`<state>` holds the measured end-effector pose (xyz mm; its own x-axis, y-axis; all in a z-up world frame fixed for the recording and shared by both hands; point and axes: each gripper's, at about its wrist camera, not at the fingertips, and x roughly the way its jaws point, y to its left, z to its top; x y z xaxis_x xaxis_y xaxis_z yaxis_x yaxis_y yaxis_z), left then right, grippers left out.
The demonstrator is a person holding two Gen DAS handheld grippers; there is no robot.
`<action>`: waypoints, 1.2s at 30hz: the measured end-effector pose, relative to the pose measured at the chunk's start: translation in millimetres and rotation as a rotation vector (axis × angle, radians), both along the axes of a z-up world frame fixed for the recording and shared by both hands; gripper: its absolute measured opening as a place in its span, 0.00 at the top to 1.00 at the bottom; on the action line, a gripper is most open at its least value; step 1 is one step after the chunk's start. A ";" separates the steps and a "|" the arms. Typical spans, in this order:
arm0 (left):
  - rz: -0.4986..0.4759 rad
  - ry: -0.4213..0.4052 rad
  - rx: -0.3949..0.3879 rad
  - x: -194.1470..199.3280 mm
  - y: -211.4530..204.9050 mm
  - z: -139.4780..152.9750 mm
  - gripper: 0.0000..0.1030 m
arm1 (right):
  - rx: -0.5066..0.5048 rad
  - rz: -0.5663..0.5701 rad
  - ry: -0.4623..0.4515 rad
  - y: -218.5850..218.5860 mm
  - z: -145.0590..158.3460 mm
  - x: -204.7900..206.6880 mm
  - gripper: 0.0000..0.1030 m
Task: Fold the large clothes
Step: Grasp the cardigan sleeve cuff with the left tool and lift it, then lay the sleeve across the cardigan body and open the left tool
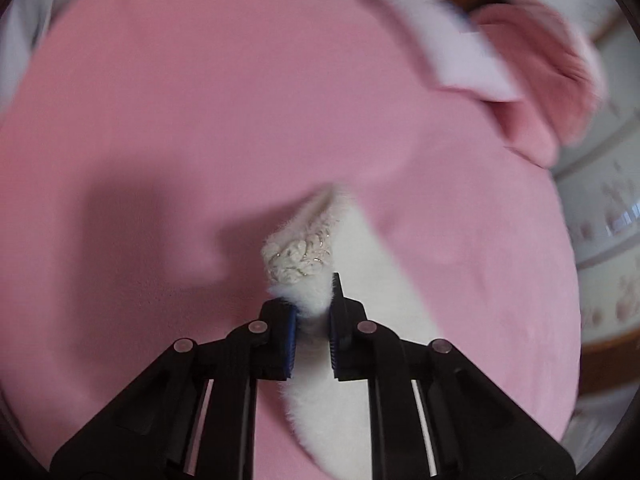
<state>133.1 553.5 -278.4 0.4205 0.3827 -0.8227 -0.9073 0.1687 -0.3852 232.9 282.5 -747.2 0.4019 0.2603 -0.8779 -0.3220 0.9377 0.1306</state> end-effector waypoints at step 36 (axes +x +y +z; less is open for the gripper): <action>-0.893 0.338 0.155 122.1 -363.9 -16.7 0.36 | 0.365 -0.236 0.206 -245.7 -11.6 66.0 0.16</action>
<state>255.2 189.7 -295.1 0.3595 0.1507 -0.9209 -0.4784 0.8771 -0.0433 298.9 36.8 -758.9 0.3138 0.4890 -0.8139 -0.0389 0.8631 0.5035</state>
